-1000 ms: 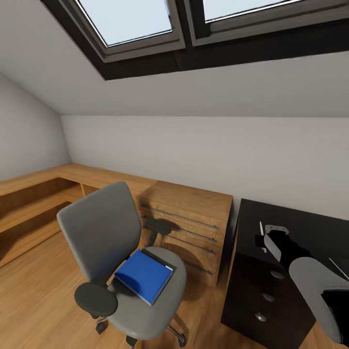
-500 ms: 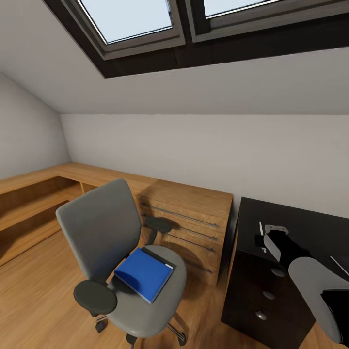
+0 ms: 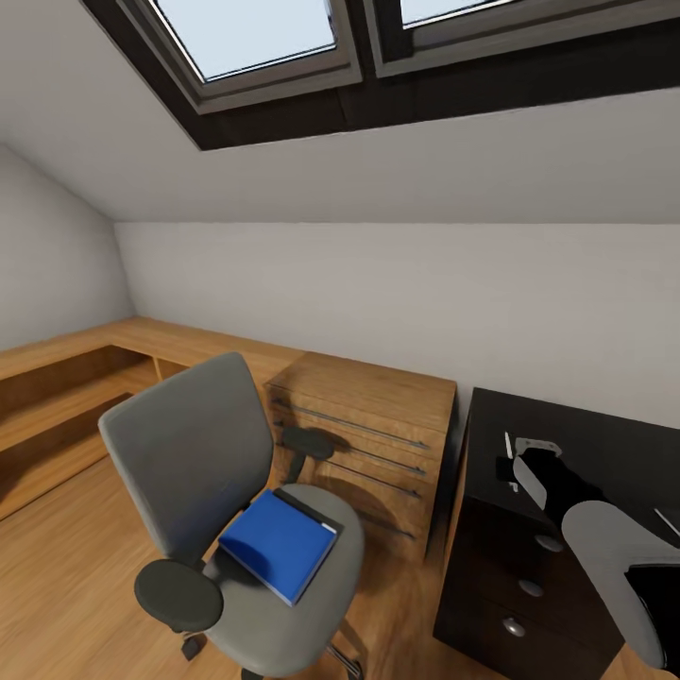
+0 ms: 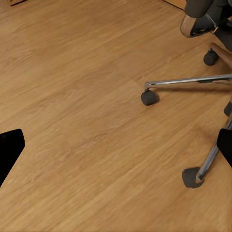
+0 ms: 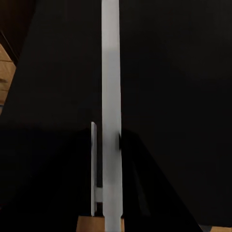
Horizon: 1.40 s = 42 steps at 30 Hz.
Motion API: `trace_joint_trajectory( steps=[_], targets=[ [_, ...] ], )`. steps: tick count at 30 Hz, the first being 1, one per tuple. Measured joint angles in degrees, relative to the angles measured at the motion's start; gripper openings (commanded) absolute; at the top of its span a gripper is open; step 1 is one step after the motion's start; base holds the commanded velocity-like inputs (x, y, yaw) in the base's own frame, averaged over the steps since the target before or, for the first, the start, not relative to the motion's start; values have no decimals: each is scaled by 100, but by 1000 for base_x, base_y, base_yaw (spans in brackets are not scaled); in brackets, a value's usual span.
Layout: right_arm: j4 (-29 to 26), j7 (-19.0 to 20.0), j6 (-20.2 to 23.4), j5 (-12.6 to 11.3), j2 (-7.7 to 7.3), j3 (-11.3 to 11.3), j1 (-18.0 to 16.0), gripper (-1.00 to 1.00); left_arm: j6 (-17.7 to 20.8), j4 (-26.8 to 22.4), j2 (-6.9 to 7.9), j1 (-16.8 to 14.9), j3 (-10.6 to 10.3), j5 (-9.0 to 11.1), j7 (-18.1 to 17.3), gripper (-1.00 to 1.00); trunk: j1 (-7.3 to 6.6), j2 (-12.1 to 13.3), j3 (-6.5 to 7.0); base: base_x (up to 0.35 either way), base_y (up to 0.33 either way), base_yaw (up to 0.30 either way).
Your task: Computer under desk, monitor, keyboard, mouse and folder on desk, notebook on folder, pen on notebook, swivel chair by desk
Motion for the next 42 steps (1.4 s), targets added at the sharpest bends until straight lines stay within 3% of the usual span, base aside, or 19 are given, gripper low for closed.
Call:
trace_joint_trajectory(
  steps=[6,7,29,34,37,38,42],
  targets=[
    [0,0,0,2,0,0,-2,-100,0,0,-3,0,0,-2,0,100,0,0,0,5,0,0],
    [0,0,0,4,0,0,-2,100,0,0,-2,0,0,-2,0,100,0,0,0,0,0,0],
    [-40,9,-3,1,0,-3,2,100,-25,0,-5,0,0,-3,0,100,0,0,0,0,0,0],
    [-625,-11,45,-16,29,0,2,100,-22,0,-5,0,0,-3,5,100,0,0,0,0,0,0],
    [-973,-24,146,-23,181,-6,11,100,-19,1,-5,0,0,-3,8,100,0,0,0,0,0,0],
    [-1171,-34,250,-27,294,-10,13,100,-18,1,-5,-1,0,-2,8,100,0,0,0,0,0,0],
    [-1387,-39,483,-26,440,-10,19,100,-18,0,-5,0,0,-3,8,100,0,0,0,0,0,0]
  ],
)
